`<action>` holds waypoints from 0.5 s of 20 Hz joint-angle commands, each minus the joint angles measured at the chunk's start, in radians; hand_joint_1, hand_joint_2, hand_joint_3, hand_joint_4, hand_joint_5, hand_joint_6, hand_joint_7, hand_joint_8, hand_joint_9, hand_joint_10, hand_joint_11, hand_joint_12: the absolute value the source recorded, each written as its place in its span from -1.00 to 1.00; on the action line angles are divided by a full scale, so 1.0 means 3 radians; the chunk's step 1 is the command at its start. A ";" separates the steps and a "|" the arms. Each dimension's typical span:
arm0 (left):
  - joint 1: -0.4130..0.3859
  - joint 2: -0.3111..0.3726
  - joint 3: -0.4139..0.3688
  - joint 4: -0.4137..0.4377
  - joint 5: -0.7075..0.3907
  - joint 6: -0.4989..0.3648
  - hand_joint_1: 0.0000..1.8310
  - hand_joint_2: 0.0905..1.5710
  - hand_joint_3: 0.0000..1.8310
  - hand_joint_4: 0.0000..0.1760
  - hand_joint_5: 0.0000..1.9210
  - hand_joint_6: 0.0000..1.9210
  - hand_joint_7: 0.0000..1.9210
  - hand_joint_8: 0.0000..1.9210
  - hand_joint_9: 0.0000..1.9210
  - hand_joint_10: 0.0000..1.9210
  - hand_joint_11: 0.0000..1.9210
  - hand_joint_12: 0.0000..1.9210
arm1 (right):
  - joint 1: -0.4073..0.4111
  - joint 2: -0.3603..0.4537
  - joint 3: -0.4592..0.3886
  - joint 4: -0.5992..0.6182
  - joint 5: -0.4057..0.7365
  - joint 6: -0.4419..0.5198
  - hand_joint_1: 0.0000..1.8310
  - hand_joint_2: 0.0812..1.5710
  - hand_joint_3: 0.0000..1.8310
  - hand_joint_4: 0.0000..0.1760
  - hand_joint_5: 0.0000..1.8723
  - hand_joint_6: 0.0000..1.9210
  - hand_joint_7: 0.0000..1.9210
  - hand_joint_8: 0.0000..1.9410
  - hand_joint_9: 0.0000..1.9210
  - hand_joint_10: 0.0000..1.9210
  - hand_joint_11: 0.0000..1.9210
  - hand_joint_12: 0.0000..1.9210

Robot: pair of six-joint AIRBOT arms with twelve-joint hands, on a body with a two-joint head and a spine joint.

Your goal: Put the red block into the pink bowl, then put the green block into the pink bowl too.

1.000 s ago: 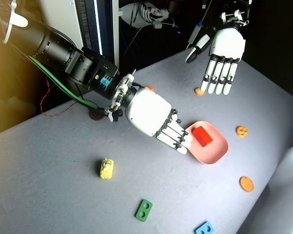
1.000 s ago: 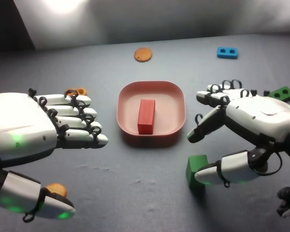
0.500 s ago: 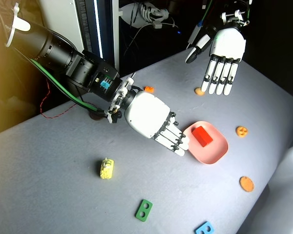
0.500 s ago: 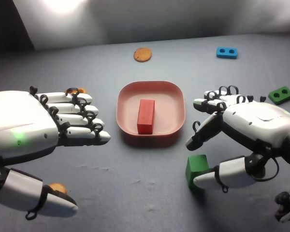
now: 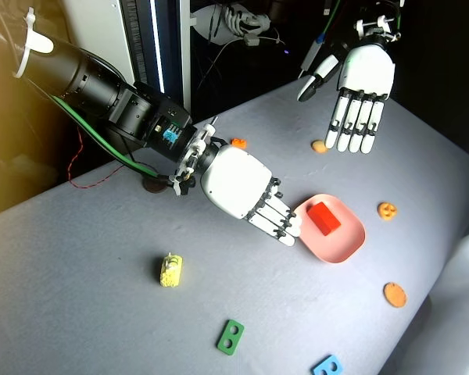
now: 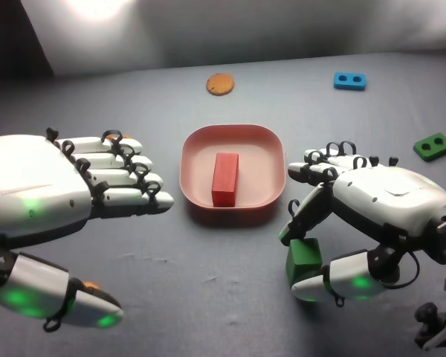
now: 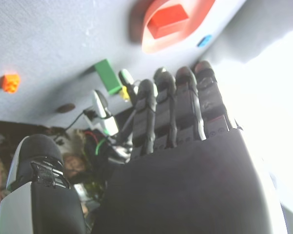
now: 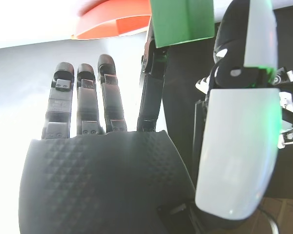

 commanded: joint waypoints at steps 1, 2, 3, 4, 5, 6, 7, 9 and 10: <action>-0.0043 0.0016 0.0013 -0.0093 -0.0265 -0.0003 -0.79 0.28 -1.00 -1.00 -0.79 -1.00 -0.82 -1.00 -0.92 -1.00 -1.00 -1.00 | -0.0007 0.0017 0.0005 -0.0137 0.0284 0.0019 0.08 -0.08 -1.00 0.51 0.15 -0.97 -0.78 -0.99 -1.00 -1.00 -1.00 -1.00; -0.0053 0.0013 0.0012 -0.0094 -0.0254 -0.0003 -0.83 0.29 -0.99 -1.00 -0.79 -1.00 -0.83 -1.00 -0.93 -1.00 -1.00 -1.00 | -0.0012 0.0014 0.0006 -0.0137 0.0284 0.0019 0.10 -0.09 -1.00 0.44 0.17 -0.97 -0.80 -1.00 -1.00 -1.00 -1.00 -1.00; -0.0065 0.0006 0.0012 -0.0094 -0.0244 -0.0003 -0.83 0.29 -0.99 -1.00 -0.79 -1.00 -0.83 -1.00 -0.93 -1.00 -1.00 -1.00 | -0.0018 0.0012 0.0006 -0.0138 0.0284 0.0019 0.10 -0.10 -1.00 0.43 0.18 -0.97 -0.80 -1.00 -1.00 -1.00 -1.00 -1.00; -0.0075 0.0000 0.0013 -0.0094 -0.0234 -0.0003 -0.81 0.27 -1.00 -1.00 -0.80 -1.00 -0.83 -1.00 -0.93 -1.00 -1.00 -1.00 | -0.0022 0.0009 0.0009 -0.0138 0.0284 0.0019 0.09 -0.08 -1.00 0.51 0.17 -0.98 -0.82 -1.00 -1.00 -1.00 -1.00 -1.00; -0.0083 -0.0003 0.0013 -0.0091 -0.0228 -0.0003 -0.81 0.27 -1.00 -1.00 -0.80 -1.00 -0.83 -1.00 -0.93 -1.00 -1.00 -1.00 | -0.0025 0.0007 0.0013 -0.0139 0.0284 0.0019 0.09 -0.08 -1.00 0.51 0.17 -0.98 -0.82 -1.00 -1.00 -1.00 -1.00 -1.00; -0.0090 -0.0006 0.0013 -0.0086 -0.0222 -0.0003 -0.80 0.27 -1.00 -1.00 -0.79 -0.99 -0.82 -0.99 -0.92 -1.00 -1.00 -1.00 | -0.0027 0.0005 0.0018 -0.0139 0.0284 0.0019 0.07 -0.07 -1.00 0.53 0.16 -0.98 -0.83 -1.00 -1.00 -1.00 -1.00 -1.00; -0.0093 -0.0007 0.0013 -0.0086 -0.0222 -0.0003 -0.80 0.27 -1.00 -1.00 -0.79 -0.99 -0.82 -0.99 -0.92 -1.00 -1.00 -1.00 | -0.0032 -0.0001 0.0023 -0.0139 0.0284 0.0019 0.07 -0.07 -1.00 0.53 0.16 -0.98 -0.83 -1.00 -1.00 -1.00 -1.00 -1.00; -0.0097 -0.0007 0.0012 -0.0085 -0.0222 -0.0003 -0.79 0.27 -1.00 -1.00 -0.80 -1.00 -0.84 -1.00 -0.93 -1.00 -1.00 -1.00 | -0.0043 -0.0014 0.0030 -0.0148 0.0284 0.0019 0.09 -0.08 -1.00 0.33 0.21 -0.97 -0.81 -0.99 -1.00 -1.00 -1.00 -1.00; -0.0100 -0.0008 0.0013 -0.0084 -0.0222 -0.0003 -0.82 0.29 -1.00 -1.00 -0.79 -0.99 -0.83 -1.00 -0.93 -1.00 -1.00 -1.00 | -0.0045 -0.0021 0.0033 -0.0160 0.0284 0.0019 0.11 -0.08 -1.00 0.07 0.23 -0.97 -0.81 -1.00 -1.00 -1.00 -1.00 -1.00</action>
